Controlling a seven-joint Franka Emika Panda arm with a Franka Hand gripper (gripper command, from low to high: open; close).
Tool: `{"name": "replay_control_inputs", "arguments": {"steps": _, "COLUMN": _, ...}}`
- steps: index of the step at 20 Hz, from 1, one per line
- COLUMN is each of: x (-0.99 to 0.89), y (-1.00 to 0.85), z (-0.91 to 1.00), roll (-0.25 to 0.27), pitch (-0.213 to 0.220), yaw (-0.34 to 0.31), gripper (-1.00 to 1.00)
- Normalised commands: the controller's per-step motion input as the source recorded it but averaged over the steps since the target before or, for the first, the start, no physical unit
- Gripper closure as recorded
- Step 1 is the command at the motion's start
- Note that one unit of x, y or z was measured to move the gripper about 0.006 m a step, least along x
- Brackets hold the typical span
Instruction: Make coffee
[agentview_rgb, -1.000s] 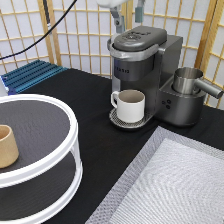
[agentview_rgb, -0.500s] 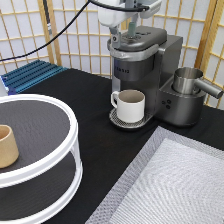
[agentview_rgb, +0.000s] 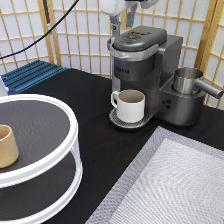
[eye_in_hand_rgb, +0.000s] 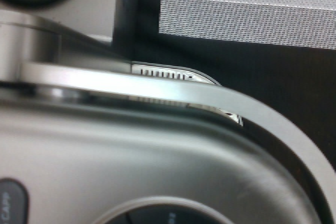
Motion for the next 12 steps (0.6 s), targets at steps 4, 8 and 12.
{"name": "replay_control_inputs", "arguments": {"steps": 4, "x": 0.03, "y": -0.05, "z": -0.02, "roll": 0.036, "pitch": 0.000, "yaw": 0.003, "gripper": -1.00}}
{"name": "replay_control_inputs", "arguments": {"steps": 8, "x": 0.23, "y": -0.05, "z": 0.03, "roll": 0.034, "pitch": 0.008, "yaw": 0.000, "gripper": -1.00}}
{"name": "replay_control_inputs", "arguments": {"steps": 12, "x": 0.33, "y": -0.04, "z": 0.00, "roll": 0.036, "pitch": 0.021, "yaw": 0.000, "gripper": -1.00}}
